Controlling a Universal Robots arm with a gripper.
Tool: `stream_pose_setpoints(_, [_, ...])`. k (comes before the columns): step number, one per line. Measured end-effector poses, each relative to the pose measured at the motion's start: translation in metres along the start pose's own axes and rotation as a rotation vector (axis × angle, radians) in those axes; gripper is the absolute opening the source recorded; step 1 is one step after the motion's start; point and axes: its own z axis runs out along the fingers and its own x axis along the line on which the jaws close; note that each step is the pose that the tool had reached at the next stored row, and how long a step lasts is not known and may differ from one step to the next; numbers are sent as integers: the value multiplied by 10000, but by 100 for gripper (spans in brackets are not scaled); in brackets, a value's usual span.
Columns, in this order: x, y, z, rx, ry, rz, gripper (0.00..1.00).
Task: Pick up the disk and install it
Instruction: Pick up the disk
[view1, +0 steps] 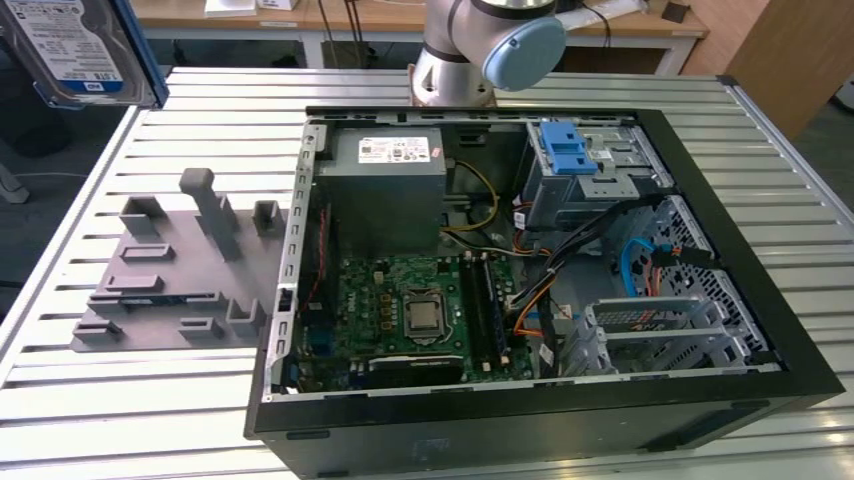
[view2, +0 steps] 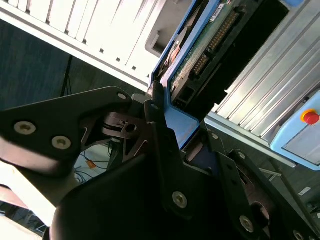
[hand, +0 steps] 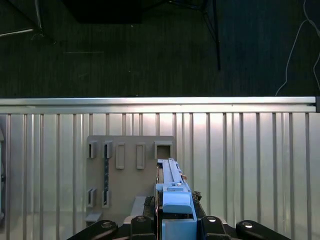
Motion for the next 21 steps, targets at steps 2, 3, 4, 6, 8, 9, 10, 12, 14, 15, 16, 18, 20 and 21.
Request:
stream_pose_setpoints(2, [0, 0, -18, 1, 0, 0, 36])
stream_pose_setpoints(3, [0, 0, -27, 0, 0, 0, 36])
stream_pose_setpoints(4, [0, 0, -35, 0, 0, 0, 36])
stream_pose_setpoints(6, [0, 0, -37, 0, -6, 0, 36])
stream_pose_setpoints(8, [-1, 1, -38, 0, -11, 1, 36])
stream_pose_setpoints(9, [2, 1, -38, -1, -15, 0, 36])
stream_pose_setpoints(10, [9, 1, -38, -2, -23, 0, 36])
stream_pose_setpoints(12, [35, 0, -38, -1, -34, 0, 36])
stream_pose_setpoints(14, [59, -4, -38, -1, -37, 0, 36])
stream_pose_setpoints(15, [70, -10, -37, 0, -38, 0, 36])
stream_pose_setpoints(16, [78, -21, -38, 0, -38, 0, 36])
stream_pose_setpoints(18, [88, -54, -39, -3, -40, 0, 36])
stream_pose_setpoints(20, [95, -94, -39, -6, -41, -1, 36])
stream_pose_setpoints(21, [98, -115, -39, -8, -41, 0, 36])
